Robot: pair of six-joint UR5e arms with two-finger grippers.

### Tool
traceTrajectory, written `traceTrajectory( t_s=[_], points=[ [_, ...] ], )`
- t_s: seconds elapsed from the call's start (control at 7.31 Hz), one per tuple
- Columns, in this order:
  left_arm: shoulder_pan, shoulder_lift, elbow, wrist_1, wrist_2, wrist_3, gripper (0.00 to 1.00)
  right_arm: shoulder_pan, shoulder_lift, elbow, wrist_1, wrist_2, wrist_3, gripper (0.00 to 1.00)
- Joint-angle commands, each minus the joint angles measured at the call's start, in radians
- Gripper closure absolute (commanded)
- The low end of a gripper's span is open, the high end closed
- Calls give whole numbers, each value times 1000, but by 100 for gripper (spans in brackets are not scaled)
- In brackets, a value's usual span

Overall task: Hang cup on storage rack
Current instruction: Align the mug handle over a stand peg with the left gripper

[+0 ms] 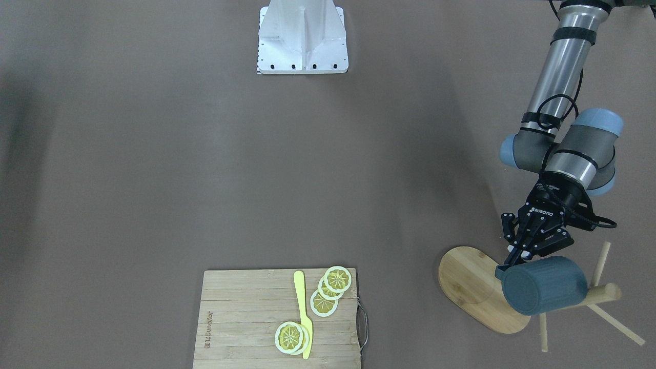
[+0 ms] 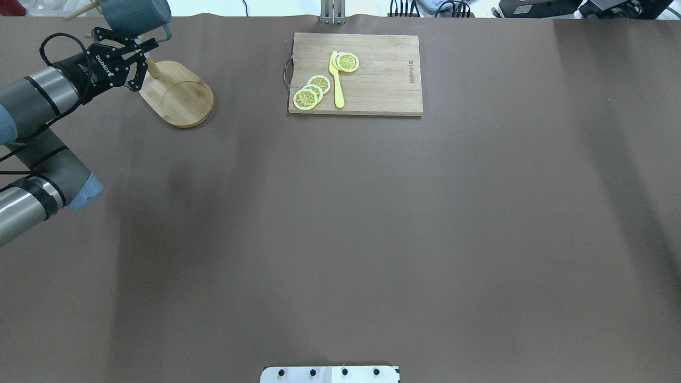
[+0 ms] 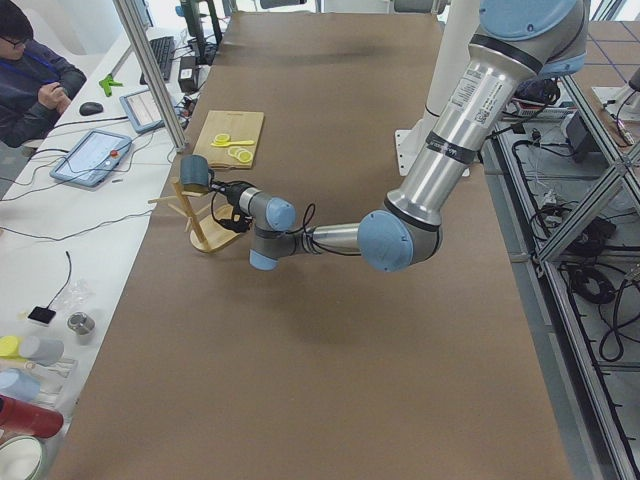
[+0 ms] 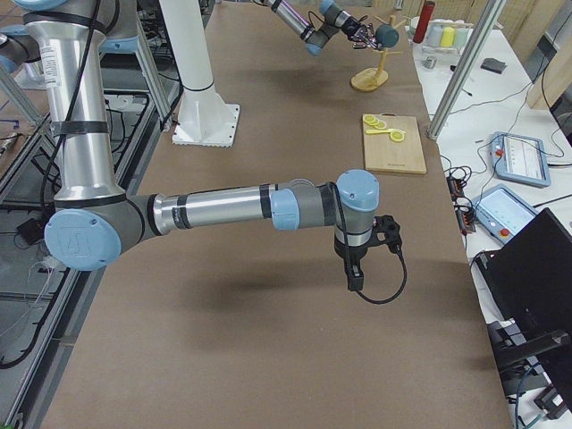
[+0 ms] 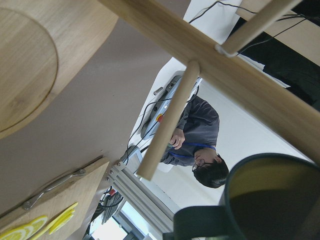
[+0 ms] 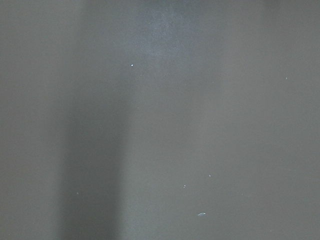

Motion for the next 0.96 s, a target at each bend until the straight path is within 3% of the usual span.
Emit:
traceTrajectory(
  t_s=[0.0, 0.14, 0.27, 0.82],
  points=[
    [0, 0, 1, 0, 0, 0, 96, -1, 0, 0, 1, 1, 0, 0],
    [2, 0, 1, 0, 0, 2, 88, -1, 0, 2, 0, 1, 0, 0],
    [2, 0, 2, 1, 0, 8, 3, -1, 0, 3, 0, -1, 0, 0],
    [3, 0, 1, 0, 0, 9, 1, -1, 0, 6, 0, -1, 0, 0]
  ],
)
